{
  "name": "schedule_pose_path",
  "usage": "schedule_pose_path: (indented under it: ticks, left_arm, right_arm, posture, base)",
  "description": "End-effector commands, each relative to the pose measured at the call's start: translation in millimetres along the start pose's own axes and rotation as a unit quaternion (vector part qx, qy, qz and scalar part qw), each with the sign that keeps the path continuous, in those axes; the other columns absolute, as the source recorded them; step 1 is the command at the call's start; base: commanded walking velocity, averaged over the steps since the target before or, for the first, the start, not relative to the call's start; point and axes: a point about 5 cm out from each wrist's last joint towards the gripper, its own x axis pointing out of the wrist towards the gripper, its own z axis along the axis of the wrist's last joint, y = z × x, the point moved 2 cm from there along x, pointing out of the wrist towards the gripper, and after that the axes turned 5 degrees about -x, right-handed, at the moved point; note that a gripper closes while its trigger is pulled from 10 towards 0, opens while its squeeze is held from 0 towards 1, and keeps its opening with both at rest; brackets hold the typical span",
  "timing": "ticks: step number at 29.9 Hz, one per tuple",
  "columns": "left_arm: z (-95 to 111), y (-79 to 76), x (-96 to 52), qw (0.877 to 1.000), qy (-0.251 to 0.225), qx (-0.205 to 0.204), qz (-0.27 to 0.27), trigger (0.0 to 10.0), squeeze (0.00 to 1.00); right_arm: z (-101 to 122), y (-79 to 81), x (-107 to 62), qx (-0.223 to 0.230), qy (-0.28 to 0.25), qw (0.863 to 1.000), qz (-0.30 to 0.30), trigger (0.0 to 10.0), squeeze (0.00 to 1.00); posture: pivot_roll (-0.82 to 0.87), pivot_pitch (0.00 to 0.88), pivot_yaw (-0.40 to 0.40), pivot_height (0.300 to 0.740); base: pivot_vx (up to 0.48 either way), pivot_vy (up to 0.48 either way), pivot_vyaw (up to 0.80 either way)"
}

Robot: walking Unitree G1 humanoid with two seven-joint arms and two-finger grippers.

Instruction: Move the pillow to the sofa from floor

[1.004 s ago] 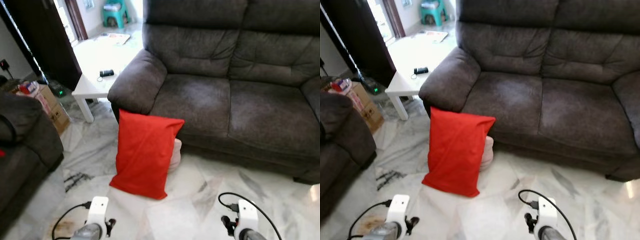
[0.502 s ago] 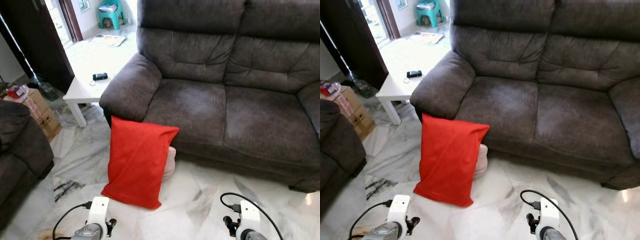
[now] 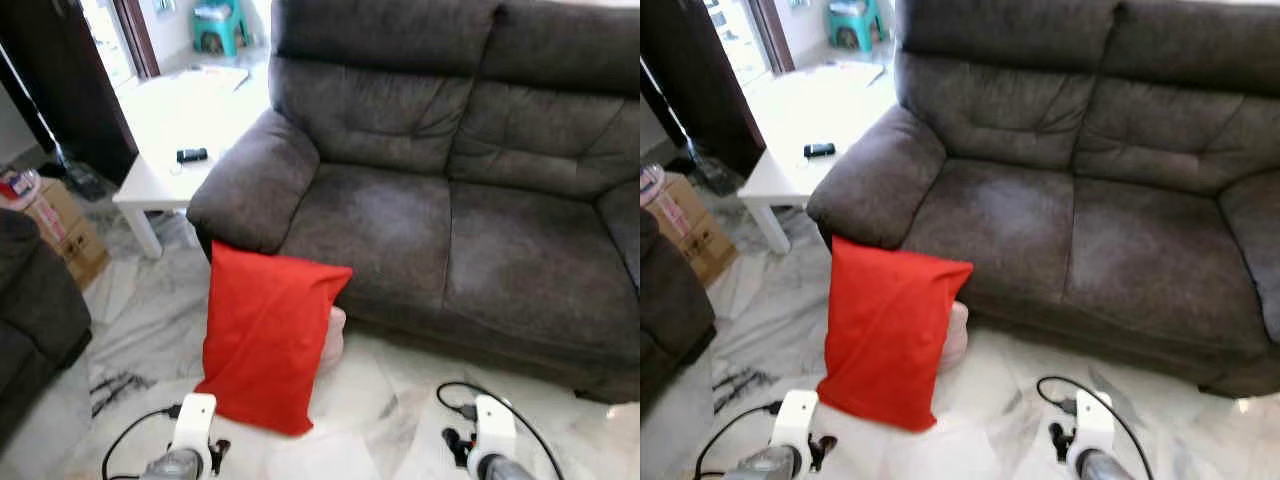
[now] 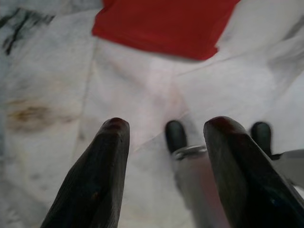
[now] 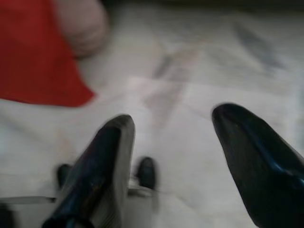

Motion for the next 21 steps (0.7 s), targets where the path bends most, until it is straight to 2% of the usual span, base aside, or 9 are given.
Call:
schedule_pose_path:
  ticks: [1,21]
  left_arm:
    - [-3.9,-0.4,-0.2,1.0,0.009,0.012,0.0,10.0,0.0]
    - [-3.7,-0.4,-0.2,1.0,0.009,0.014,-0.001,10.0,0.0]
  right_arm:
    - [-6.6,-5.9,-2.0,-0.002,0.011,1.0,-0.007,10.0,0.0]
    - [-7.1,-5.9,-2.0,0.002,0.013,1.0,-0.009,10.0,0.0]
  posture:
    - [-0.08,0.084,-0.006,0.74]
    - [-0.08,0.084,-0.006,0.74]
  base:
    - [0.244,0.0,0.0]
    - [0.246,0.0,0.0]
